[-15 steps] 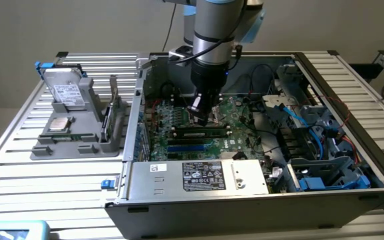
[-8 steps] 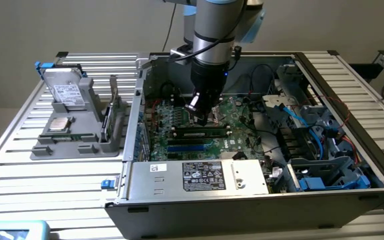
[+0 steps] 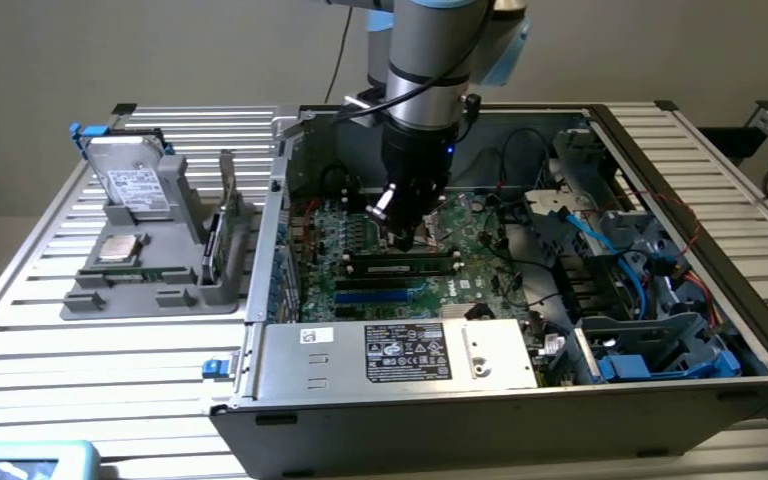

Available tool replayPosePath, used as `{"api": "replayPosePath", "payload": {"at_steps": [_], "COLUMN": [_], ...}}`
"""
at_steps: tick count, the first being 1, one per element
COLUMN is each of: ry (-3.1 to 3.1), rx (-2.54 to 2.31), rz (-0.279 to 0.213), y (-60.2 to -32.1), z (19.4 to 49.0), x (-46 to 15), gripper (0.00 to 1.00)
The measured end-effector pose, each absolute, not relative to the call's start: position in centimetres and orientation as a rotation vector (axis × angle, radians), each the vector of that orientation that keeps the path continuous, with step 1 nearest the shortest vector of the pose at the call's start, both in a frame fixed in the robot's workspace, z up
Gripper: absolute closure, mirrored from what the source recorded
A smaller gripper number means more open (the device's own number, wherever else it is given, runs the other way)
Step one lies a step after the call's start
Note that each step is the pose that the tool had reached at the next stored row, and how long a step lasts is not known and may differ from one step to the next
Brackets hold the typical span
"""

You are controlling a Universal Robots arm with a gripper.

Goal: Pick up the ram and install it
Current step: 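Press down the ram until it locks into place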

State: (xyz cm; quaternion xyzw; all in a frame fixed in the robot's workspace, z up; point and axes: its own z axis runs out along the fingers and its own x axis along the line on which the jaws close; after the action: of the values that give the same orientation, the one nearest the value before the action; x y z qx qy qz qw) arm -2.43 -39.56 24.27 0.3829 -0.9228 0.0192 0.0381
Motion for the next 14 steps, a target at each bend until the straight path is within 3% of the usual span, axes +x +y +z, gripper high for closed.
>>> {"api": "replayPosePath", "payload": {"at_steps": [14], "ry": [-2.925], "rx": [0.927], "rz": [0.051], "y": [-39.56], "z": [24.26], "x": [-2.42], "gripper": [0.89]}}
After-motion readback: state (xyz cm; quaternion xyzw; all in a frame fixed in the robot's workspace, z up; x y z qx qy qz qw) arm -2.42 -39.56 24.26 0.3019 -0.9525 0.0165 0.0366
